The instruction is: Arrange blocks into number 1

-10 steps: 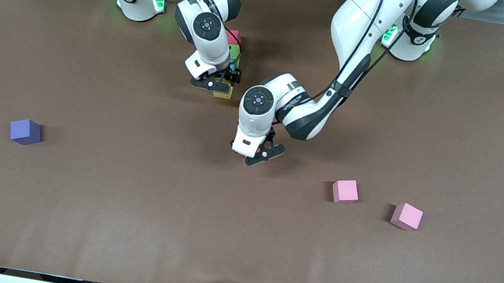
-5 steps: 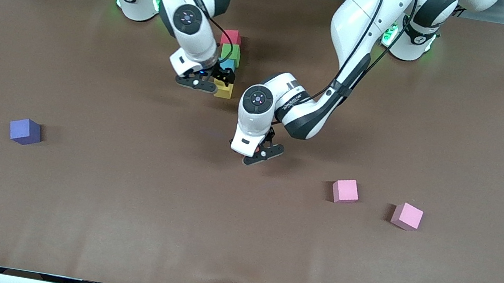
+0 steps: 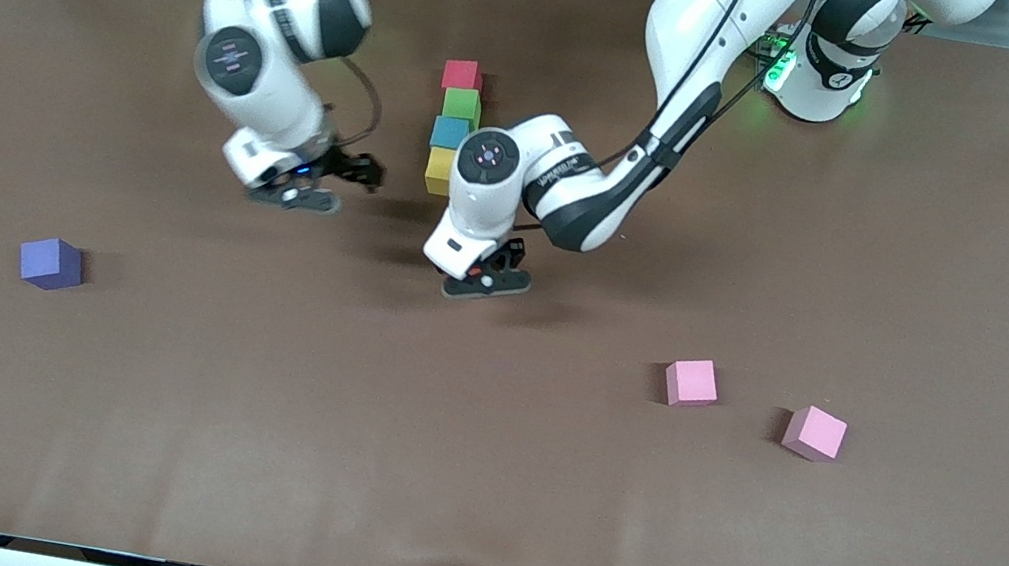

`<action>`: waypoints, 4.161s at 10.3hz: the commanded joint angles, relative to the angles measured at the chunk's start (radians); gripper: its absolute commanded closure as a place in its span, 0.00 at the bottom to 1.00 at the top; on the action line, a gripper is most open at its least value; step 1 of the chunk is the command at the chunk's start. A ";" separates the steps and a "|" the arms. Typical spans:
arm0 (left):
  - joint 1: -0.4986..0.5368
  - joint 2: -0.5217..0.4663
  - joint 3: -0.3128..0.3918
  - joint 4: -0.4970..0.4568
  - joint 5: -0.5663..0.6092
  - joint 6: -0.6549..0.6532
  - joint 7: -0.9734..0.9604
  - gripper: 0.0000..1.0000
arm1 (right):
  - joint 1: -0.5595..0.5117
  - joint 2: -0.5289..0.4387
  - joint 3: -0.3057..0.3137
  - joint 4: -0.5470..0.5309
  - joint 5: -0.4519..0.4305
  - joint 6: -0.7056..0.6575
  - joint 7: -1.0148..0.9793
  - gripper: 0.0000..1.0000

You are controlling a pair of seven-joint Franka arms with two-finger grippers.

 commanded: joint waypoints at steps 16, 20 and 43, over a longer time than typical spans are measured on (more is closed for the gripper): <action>-0.186 0.074 -0.002 0.011 0.068 -0.019 0.039 1.00 | -0.267 0.205 -0.010 0.384 -0.090 -0.231 -0.316 0.00; -0.190 0.076 -0.002 0.013 0.065 -0.017 0.037 1.00 | -0.270 0.191 -0.011 0.393 -0.093 -0.246 -0.314 0.00; -0.200 0.062 0.000 0.016 0.065 -0.016 0.022 1.00 | -0.402 -0.039 -0.038 0.645 -0.170 -0.462 -0.081 0.00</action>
